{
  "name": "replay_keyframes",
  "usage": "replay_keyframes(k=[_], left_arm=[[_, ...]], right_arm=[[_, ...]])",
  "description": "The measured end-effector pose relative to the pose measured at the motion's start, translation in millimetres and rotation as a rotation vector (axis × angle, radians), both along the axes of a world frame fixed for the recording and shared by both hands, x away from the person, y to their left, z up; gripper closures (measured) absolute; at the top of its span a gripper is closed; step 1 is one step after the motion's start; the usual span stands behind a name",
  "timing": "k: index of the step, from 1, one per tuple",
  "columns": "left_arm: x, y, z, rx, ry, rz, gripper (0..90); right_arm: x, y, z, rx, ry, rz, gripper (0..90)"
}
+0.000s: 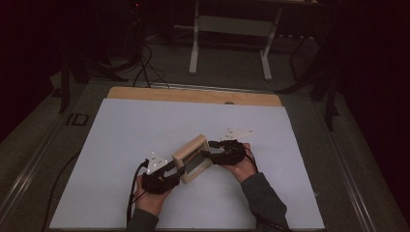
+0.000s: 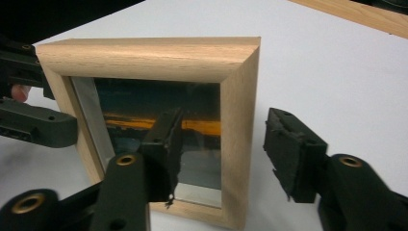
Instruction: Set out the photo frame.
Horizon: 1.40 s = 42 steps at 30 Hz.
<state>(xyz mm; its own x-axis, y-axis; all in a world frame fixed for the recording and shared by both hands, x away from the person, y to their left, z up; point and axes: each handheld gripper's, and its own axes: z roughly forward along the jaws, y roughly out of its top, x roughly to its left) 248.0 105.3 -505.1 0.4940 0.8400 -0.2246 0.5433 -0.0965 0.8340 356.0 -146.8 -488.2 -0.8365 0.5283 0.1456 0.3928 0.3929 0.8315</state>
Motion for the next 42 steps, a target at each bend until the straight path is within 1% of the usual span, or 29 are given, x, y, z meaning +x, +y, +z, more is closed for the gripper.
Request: replay_keyframes(k=[5,8,9,10,12,16,22,29,37,40,42], left_arm=[[0.8,-0.3,0.3,-0.008,0.008,0.005,56.7],[2.7,0.8,0.6,-0.007,0.012,-0.003,57.0],[3.3,1.1,0.8,-0.009,0.015,-0.004,57.1],[3.8,1.7,0.8,-0.009,0.017,-0.009,57.1],[4.6,2.6,0.5,-0.015,0.02,-0.014,57.3],[7.5,4.7,-0.1,-0.026,0.022,-0.028,57.8],[12.3,8.3,-1.2,-0.039,0.024,-0.057,58.3],[19.9,15.4,-4.2,-0.072,0.026,-0.117,59.0],[27.5,22.1,-7.7,-0.109,0.032,-0.176,59.8],[32.5,22.0,-4.1,-0.078,0.042,-0.202,59.6],[35.2,21.9,-4.1,-0.075,0.037,-0.216,59.7]], right_arm=[[3.8,-0.3,-1.8,-0.01,0.009,0.0,53.2],[5.3,0.3,-1.8,-0.001,0.02,0.013,59.0],[5.5,0.7,-1.9,-0.001,0.018,0.017,59.5],[5.6,0.7,-1.8,-0.003,0.019,0.015,60.2],[5.3,-0.4,-1.5,-0.002,0.018,0.006,64.6],[2.3,-2.8,-1.6,-0.022,0.005,-0.027,72.7],[-1.6,-2.6,-1.6,-0.037,-0.013,-0.054,73.6],[-4.7,-1.5,-1.2,-0.041,-0.014,-0.086,73.7],[-7.0,-1.7,-1.0,-0.041,-0.012,-0.102,73.8],[-7.8,-2.4,-0.7,-0.045,-0.014,-0.11,73.7],[-8.4,-4.1,-0.4,-0.043,-0.009,-0.115,73.6]])
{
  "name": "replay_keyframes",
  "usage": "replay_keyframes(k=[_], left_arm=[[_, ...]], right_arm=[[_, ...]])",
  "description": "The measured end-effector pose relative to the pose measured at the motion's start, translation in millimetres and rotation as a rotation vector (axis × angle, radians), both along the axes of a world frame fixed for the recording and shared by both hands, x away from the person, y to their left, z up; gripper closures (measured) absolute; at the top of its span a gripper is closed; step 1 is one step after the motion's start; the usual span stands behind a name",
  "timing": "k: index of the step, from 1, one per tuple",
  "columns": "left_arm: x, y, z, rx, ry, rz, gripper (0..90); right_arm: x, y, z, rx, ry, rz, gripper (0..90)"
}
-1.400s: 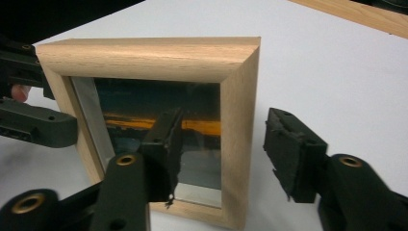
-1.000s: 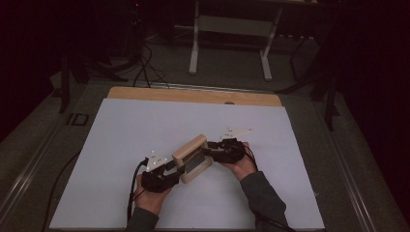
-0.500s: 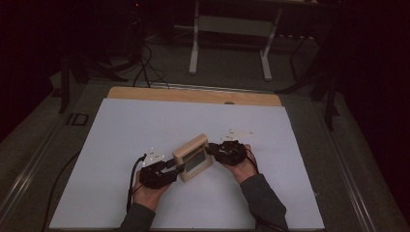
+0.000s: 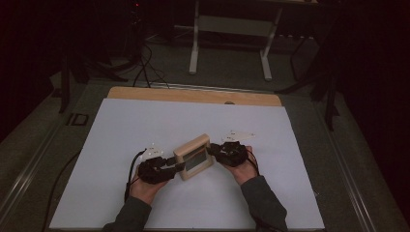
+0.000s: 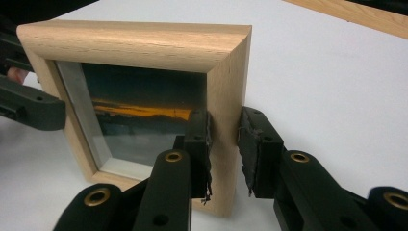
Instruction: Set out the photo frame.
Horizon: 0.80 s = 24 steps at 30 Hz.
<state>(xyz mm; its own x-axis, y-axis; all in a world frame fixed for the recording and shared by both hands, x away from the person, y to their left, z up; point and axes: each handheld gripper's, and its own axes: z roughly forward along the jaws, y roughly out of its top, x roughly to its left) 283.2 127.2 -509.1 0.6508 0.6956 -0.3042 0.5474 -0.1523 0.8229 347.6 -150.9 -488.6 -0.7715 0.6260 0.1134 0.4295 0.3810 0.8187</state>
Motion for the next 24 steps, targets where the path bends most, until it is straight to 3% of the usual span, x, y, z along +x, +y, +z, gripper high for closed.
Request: replay_keyframes(k=[6,16,24], left_arm=[[-0.4,-1.1,-1.0,0.012,-0.017,0.013,59.1],[-2.1,-6.0,-0.6,0.041,-0.032,0.049,57.3],[-1.1,-8.0,-0.7,0.052,-0.038,0.061,56.9]], right_arm=[[2.4,-3.4,-0.8,0.016,0.008,0.011,72.3],[14.8,0.2,-4.7,0.052,0.048,0.094,37.0],[21.0,7.7,-8.4,0.057,0.083,0.125,25.2]])
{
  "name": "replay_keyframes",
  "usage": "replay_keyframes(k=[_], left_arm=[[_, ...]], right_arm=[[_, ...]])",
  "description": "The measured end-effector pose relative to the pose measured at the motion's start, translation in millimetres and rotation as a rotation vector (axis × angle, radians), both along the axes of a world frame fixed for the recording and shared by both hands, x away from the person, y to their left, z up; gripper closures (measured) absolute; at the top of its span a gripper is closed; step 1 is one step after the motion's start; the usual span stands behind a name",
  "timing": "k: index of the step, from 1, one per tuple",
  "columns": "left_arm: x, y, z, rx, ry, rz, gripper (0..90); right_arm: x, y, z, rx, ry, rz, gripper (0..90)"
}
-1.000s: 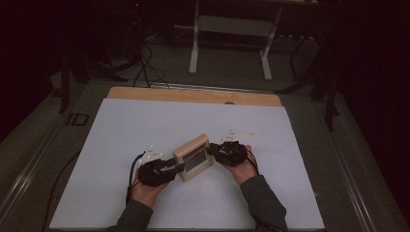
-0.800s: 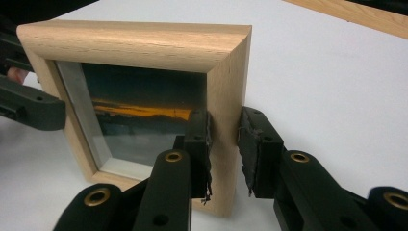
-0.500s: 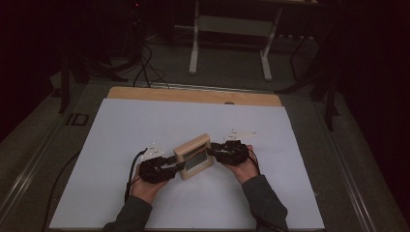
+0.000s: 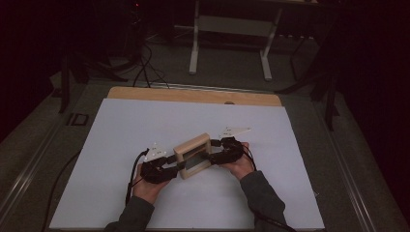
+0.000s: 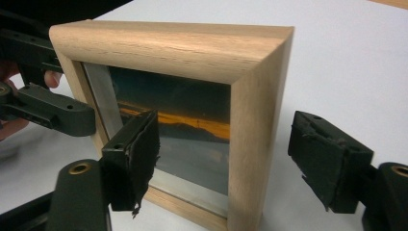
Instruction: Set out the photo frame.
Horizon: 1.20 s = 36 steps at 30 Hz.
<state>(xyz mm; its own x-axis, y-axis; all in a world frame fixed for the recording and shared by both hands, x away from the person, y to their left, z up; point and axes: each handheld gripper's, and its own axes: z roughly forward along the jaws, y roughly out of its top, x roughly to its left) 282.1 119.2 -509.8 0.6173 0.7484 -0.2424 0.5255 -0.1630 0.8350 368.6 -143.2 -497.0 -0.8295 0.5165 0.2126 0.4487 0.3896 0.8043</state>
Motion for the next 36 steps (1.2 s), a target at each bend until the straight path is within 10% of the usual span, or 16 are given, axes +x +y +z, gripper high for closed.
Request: replay_keyframes(k=[36], left_arm=[[22.6,-5.4,3.4,0.088,-0.019,-0.033,57.2]], right_arm=[[-8.5,-14.4,-4.5,0.001,0.017,-0.04,47.8]])
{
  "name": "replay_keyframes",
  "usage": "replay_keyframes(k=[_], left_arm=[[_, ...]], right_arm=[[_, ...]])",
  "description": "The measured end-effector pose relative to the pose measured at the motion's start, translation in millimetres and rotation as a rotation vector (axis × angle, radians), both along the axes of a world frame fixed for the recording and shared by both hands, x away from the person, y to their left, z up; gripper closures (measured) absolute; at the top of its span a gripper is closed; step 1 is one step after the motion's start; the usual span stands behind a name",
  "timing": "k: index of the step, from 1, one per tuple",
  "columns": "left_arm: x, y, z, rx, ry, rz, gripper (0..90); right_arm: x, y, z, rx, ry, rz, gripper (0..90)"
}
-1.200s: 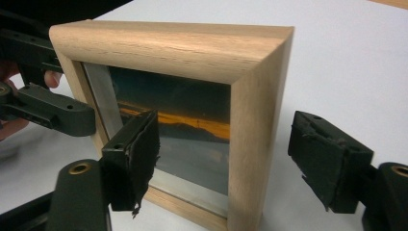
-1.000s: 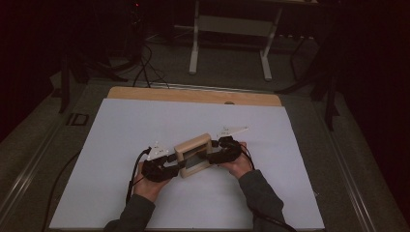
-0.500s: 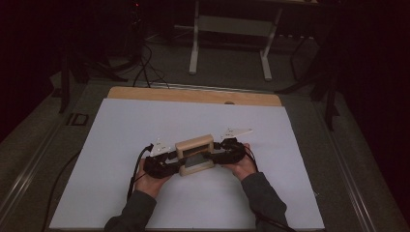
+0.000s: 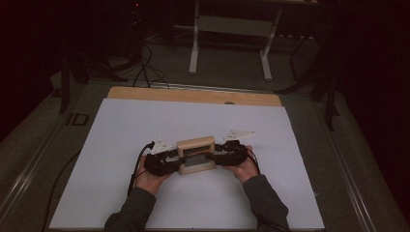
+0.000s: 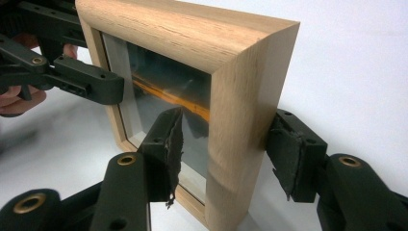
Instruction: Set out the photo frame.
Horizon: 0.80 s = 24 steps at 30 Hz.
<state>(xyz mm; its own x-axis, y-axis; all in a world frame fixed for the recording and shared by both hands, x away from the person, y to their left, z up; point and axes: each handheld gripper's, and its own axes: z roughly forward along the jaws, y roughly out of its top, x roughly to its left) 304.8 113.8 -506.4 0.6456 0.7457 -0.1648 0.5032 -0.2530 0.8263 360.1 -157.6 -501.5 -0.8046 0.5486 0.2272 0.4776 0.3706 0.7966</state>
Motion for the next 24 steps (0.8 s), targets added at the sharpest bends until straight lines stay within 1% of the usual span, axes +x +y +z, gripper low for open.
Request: replay_keyframes(k=[3,8,13,24], left_arm=[[1.8,1.2,-0.6,-0.005,0.0,-0.015,57.3],[6.4,1.8,0.8,0.004,0.005,-0.041,57.3],[11.0,2.5,-0.4,-0.007,0.003,-0.068,57.3],[16.5,4.3,-3.8,-0.039,0.001,-0.105,57.3]], right_arm=[[-1.2,-0.9,-0.3,0.002,0.0,-0.007,48.3],[-3.1,-2.5,-0.5,0.005,0.0,-0.018,49.5],[-5.1,-5.7,-0.8,0.007,0.0,-0.029,50.9],[-9.3,-10.7,-1.5,0.013,-0.002,-0.045,52.7]])
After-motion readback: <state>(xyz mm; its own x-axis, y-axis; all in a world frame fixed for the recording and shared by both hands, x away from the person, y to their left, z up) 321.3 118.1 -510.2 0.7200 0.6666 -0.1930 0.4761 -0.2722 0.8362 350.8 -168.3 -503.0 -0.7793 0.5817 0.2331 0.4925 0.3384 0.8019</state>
